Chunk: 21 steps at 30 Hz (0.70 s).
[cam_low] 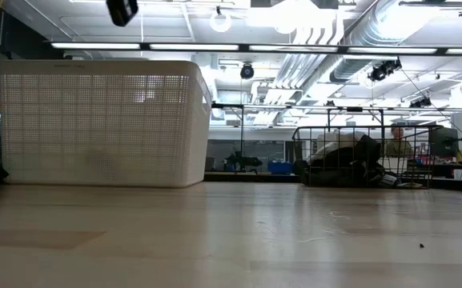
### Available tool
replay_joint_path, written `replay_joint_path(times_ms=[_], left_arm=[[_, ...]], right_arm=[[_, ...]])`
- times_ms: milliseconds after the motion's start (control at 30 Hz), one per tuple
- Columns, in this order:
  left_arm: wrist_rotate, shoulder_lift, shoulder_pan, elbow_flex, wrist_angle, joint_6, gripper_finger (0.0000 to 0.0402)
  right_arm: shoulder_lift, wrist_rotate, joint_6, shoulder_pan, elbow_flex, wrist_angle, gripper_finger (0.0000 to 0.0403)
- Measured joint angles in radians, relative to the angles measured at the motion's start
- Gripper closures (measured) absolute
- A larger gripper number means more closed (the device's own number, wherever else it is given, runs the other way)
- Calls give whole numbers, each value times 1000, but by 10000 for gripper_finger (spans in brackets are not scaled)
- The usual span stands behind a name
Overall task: Pick & Place Cloths
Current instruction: Put the gray patterned sock into the bottom white bin
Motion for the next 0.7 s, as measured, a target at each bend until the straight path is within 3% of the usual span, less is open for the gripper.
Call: replay_joint_path(times_ms=[233,500,700], left_arm=[[181,-119,0,0,-158,-6,398],[427,-157,-11,0,-273,-57,396],[478,-156,-102,0,-409,-118,396]], right_arm=[[-122,0,60,-1,0,-272,199],[-173,-4,164,6,0,-418,199],[-172,-39,243,20,0,-453,199]])
